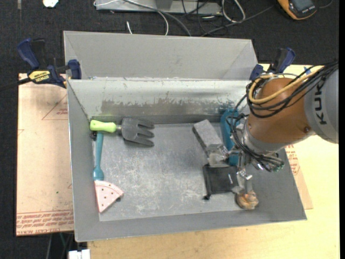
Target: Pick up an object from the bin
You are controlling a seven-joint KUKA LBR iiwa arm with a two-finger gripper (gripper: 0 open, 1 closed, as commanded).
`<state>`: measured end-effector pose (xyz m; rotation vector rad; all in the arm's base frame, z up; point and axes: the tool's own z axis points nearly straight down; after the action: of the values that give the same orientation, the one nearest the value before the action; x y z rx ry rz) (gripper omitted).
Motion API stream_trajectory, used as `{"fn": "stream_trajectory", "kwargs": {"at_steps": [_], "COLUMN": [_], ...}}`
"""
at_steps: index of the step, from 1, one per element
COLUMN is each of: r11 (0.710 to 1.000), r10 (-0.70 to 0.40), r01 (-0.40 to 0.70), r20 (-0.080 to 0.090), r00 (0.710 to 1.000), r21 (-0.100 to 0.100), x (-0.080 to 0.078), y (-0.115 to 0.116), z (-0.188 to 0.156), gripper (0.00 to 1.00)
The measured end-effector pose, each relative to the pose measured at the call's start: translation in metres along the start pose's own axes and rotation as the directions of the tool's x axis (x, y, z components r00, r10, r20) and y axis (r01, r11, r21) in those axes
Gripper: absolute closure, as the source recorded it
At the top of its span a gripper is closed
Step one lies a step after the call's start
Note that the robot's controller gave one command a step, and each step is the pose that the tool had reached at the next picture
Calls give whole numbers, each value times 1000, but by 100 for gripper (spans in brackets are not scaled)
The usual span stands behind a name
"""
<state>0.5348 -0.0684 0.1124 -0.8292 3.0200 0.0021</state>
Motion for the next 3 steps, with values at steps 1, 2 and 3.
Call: {"fn": "stream_trajectory", "kwargs": {"at_steps": [1, 2, 3], "r11": [1000, 999, 997], "r10": [26, 39, 76], "r01": [-26, -39, -76], "r20": [-2, -1, 1], "r00": [1000, 999, 997], "r21": [-2, -3, 1], "x": [-2, -27, -7], "y": [-3, 31, -8], "z": [12, 25, 41], "gripper": [0, 0, 100]}}
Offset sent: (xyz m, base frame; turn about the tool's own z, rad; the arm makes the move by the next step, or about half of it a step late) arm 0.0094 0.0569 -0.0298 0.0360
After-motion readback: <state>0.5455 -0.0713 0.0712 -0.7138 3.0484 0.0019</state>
